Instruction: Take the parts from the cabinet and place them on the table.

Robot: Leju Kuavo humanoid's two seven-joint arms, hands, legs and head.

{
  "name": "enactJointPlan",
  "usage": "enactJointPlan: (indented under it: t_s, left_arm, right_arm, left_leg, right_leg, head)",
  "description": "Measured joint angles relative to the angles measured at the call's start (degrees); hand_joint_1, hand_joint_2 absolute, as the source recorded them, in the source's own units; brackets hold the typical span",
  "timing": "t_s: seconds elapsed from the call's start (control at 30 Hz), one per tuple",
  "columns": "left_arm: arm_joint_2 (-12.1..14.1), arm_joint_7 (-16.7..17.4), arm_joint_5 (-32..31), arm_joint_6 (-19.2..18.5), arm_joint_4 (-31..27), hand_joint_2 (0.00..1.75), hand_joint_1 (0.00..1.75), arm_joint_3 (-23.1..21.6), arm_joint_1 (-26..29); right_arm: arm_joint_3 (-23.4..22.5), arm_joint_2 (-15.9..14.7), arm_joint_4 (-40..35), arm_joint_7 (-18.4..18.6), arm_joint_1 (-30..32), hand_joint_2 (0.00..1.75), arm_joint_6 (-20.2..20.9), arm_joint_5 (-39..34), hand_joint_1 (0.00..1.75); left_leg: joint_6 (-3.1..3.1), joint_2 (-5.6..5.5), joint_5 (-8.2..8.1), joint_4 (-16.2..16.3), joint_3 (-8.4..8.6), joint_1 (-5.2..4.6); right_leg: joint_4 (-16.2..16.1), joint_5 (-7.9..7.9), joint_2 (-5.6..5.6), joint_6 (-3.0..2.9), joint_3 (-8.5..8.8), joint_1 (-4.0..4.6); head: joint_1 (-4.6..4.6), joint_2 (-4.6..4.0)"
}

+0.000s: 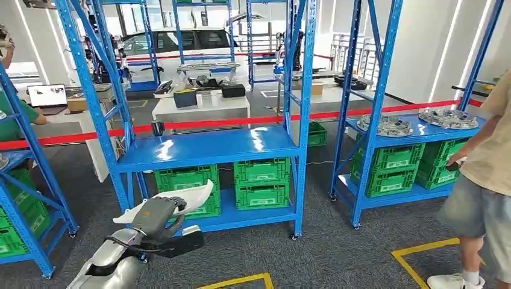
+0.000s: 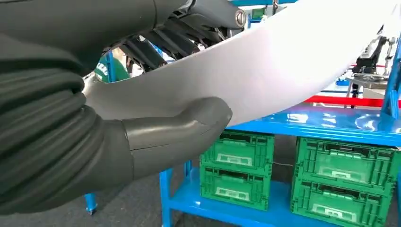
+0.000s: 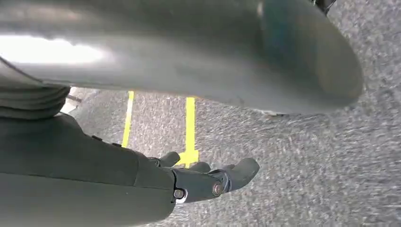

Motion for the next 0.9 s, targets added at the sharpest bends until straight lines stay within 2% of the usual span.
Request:
enactJointPlan:
  t_s: [0.03, 0.1, 0.13, 0.17, 0.2, 0.23, 0.3, 0.33, 0.37, 0.4, 0.43, 0.47, 0.5, 0.53, 0.6, 0.63, 0.67, 0.7, 0.73, 0.8, 0.9]
  left_arm:
    - [0.0, 0.0, 0.0, 0.0, -0.1, 1.75, 1.75, 0.0, 0.0]
    - [0.2, 0.1, -0.1, 0.0, 0.0, 1.75, 1.75, 0.0, 0.0]
    - [0.2, 0.2, -0.1, 0.0, 0.1, 1.75, 1.75, 0.0, 0.1]
    - [0.2, 0.3, -0.1, 0.0, 0.2, 1.75, 1.75, 0.0, 0.0]
    - [0.2, 0.4, -0.1, 0.1, 0.2, 1.75, 1.75, 0.0, 0.0]
    - [0.2, 0.5, -0.1, 0.2, 0.2, 1.75, 1.75, 0.0, 0.1]
    - [0.3, 0.6, -0.1, 0.5, 0.2, 1.75, 1.75, 0.0, 0.5]
    - [0.4, 0.6, 0.0, 0.6, 0.3, 1.75, 1.75, 0.0, 0.7]
    - [0.5, 0.5, 0.1, 0.6, 0.4, 1.75, 1.75, 0.1, 1.0]
    - [0.7, 0.2, 0.3, 0.6, 0.4, 1.75, 1.75, 0.2, 1.3]
    - [0.8, 0.1, 0.3, 0.6, 0.4, 1.75, 1.75, 0.2, 1.4]
    - [0.9, 0.1, 0.5, 0.7, 0.4, 1.75, 1.75, 0.3, 1.4]
    - [1.0, 0.1, 0.8, 0.8, 0.1, 1.75, 1.75, 0.5, 1.4]
    - [1.1, 0.0, 1.1, 0.9, 0.0, 1.75, 1.75, 0.8, 1.4]
    - [1.2, 0.2, 0.9, 1.9, 0.0, 1.75, 1.75, 1.0, 1.4]
    - [1.2, 0.5, 0.7, 2.1, 0.0, 1.75, 1.75, 1.1, 1.4]
    - [1.2, 0.7, 0.5, 2.3, 0.0, 1.75, 1.75, 1.1, 1.4]
    - [1.2, 0.7, 0.3, 2.6, 0.0, 1.75, 1.75, 1.1, 1.4]
    - [1.2, 0.8, 0.1, 3.1, 0.1, 1.75, 1.75, 1.1, 1.4]
    - [1.3, 0.8, 0.0, 4.0, 0.0, 1.75, 1.75, 1.2, 1.5]
    - [1.3, 0.8, 0.0, 4.3, 0.0, 1.75, 1.75, 1.2, 1.5]
  right_arm:
    - [0.0, 0.0, 0.0, 0.0, 0.0, 0.0, 0.0, 0.0, 0.0]
    - [0.0, 0.0, 0.0, 0.1, 0.0, 0.0, 0.0, 0.0, 0.0]
    - [0.0, 0.0, 0.0, 0.3, 0.1, 0.0, 0.0, 0.0, 0.0]
    - [0.0, 0.0, 0.0, 0.5, 0.0, 0.0, 0.0, 0.0, 0.0]
    - [0.0, 0.0, 0.0, 0.7, 0.1, 0.0, 0.1, 0.0, 0.0]
    - [0.0, 0.0, 0.1, 0.7, 0.1, 0.0, 0.7, 0.0, 0.0]
    - [0.0, -0.1, 0.1, 0.5, 0.1, 0.0, 0.8, 0.0, 0.0]
    - [0.0, -0.2, 0.1, 0.5, 0.1, 0.0, 0.7, 0.0, 0.0]
    - [0.0, -0.2, 0.1, 0.5, 0.1, 0.0, 0.6, 0.0, 0.0]
    - [0.0, -0.3, 0.1, 0.4, 0.1, 0.0, 0.6, 0.1, 0.0]
    - [0.0, -0.3, 0.1, 0.3, 0.1, 0.0, 0.6, 0.1, 0.0]
    - [0.0, -0.3, 0.1, 0.3, 0.1, 0.0, 0.6, 0.2, 0.0]
    - [0.0, -0.3, 0.1, 0.3, 0.0, 0.0, 0.6, 0.2, 0.0]
    - [-0.1, -0.3, 0.1, 0.3, 0.0, 0.0, 0.6, 0.2, 0.0]
    - [-0.1, -0.3, 0.1, 0.4, 0.1, 0.0, 0.6, 0.3, 0.0]
    - [-0.1, -0.3, 0.1, 0.4, 0.1, 0.0, 0.6, 0.4, 0.0]
    - [-0.1, -0.3, 0.1, 0.4, 0.1, 0.0, 0.6, 0.7, 0.0]
    - [-0.1, -0.3, 0.1, 0.4, 0.1, 0.0, 0.6, 0.9, 0.0]
    - [-0.1, -0.3, 0.1, 0.4, 0.1, 0.0, 0.6, 1.1, 0.0]
    - [-0.1, -0.2, 0.1, 0.6, 0.1, 0.0, 0.6, 1.3, 0.0]
    - [-0.1, -0.1, 0.1, 0.7, 0.1, 0.0, 0.6, 1.4, 0.0]
  left_leg:
    - [-0.48, -0.02, -0.09, -0.9, 0.25, -0.1]
    - [-0.19, -0.07, 0.64, -1.3, -0.29, -0.5]
    - [0.11, 0.04, 1.5, -2.1, -0.73, -0.23]
    - [0.31, 0.51, 2.45, -2.5, -0.58, 0.16]
    - [0.79, 0.41, 2.96, -2.6, -1.32, 0.23]
    - [1.01, 0.39, 3.67, -2.5, -2.16, 0.28]
    - [0.94, 0.39, 4.75, -2.2, -3.8, 0.28]
    - [0.85, 0.37, 5.14, -1.9, -4.74, 0.34]
    - [0.66, 0.39, 5.57, -1.7, -5.6, 0.43]
    - [0.39, 0.42, 6.05, -1.3, -6.63, 0.55]
    - [0.14, 0.43, 6.41, -0.9, -7.46, 0.66]
    - [-0.23, 0.42, 6.72, -0.2, -8.32, 0.78]
    - [-0.6, 0.4, 6.9, 0.4, -9.18, 0.57]
    - [-0.83, 0.43, 7.05, 1.0, -9.45, 0.53]
    - [-1.47, 0.46, 7.7, 0.7, -9.31, 0.49]
    - [-1.17, 0.4, 7.21, 0.6, -9.34, 0.47]
    - [-0.11, 0.39, 6.81, 0.5, -9.36, 0.43]
    - [0.2, 0.38, 7.04, 0.2, -9.35, 0.43]
    - [0.23, 0.38, 7.5, 0.0, -9.41, 0.43]
    - [0.16, 0.33, 8.46, -0.3, -9.64, 0.39]
    - [0.27, 0.34, 8.93, -0.4, -9.67, 0.38]
  right_leg:
    - [-0.2, 0.52, -0.12, 0.33, -0.04, -0.29]
    - [-0.7, 1.55, -0.17, 0.96, -0.01, -0.68]
    - [-1.0, 2.03, -0.06, 1.46, -0.13, -0.38]
    - [-0.2, 0.47, 0.09, 1.59, -0.65, -0.67]
    - [1.7, -2.17, 0.09, 1.71, -1.31, -0.63]
    - [5.5, -5.65, 0.07, 1.94, -2.46, -0.79]
    - [13.7, -10.19, 0.07, 2.44, -4.49, -0.97]
    - [16.6, -10.12, 0.06, 2.66, -4.82, -1.0]
    - [17.0, -8.19, 0.06, 2.8, -4.2, -1.05]
    - [15.1, -5.3, 0.05, 2.97, -2.31, -1.16]
    - [11.9, -3.62, 0.04, 3.09, 0.08, -1.29]
    - [7.1, -3.33, 0.02, 3.22, 3.62, -1.48]
    - [2.3, -6.34, 0.08, 3.39, 6.72, -1.35]
    - [0.7, -7.33, 0.38, 2.11, 7.44, -0.97]
    - [0.6, -7.19, 0.17, 1.27, 7.03, -0.91]
    - [0.3, -7.16, 0.11, 1.28, 7.12, -0.97]
    - [0.3, -6.87, 0.08, 1.1, 7.03, -0.97]
    - [0.3, -6.71, 0.07, 0.88, 6.97, -0.93]
    - [0.3, -6.46, 0.06, 0.56, 6.91, -0.89]
    - [0.3, -6.14, 0.06, 0.56, 6.79, -0.97]
    - [0.4, -5.97, 0.07, 0.54, 6.65, -0.98]
  head:
    - [0.07, 0.0]
    - [0.02, 0.0]
    - [0.0, 0.0]
    - [-0.02, 0.0]
    - [0.07, 0.0]
    - [0.02, 0.0]
    - [0.0, 0.0]
    - [0.04, 0.0]
    - [0.02, 0.0]
    - [0.04, 0.0]
    - [0.02, 0.0]
    - [0.04, 0.0]
    - [0.06, 0.0]
    - [0.0, 0.0]
    - [0.0, 0.0]
    - [0.02, 0.0]
    - [-0.02, 0.0]
    - [0.02, 0.0]
    - [0.0, 0.0]
    - [-0.02, 0.0]
    - [0.0, 0.0]
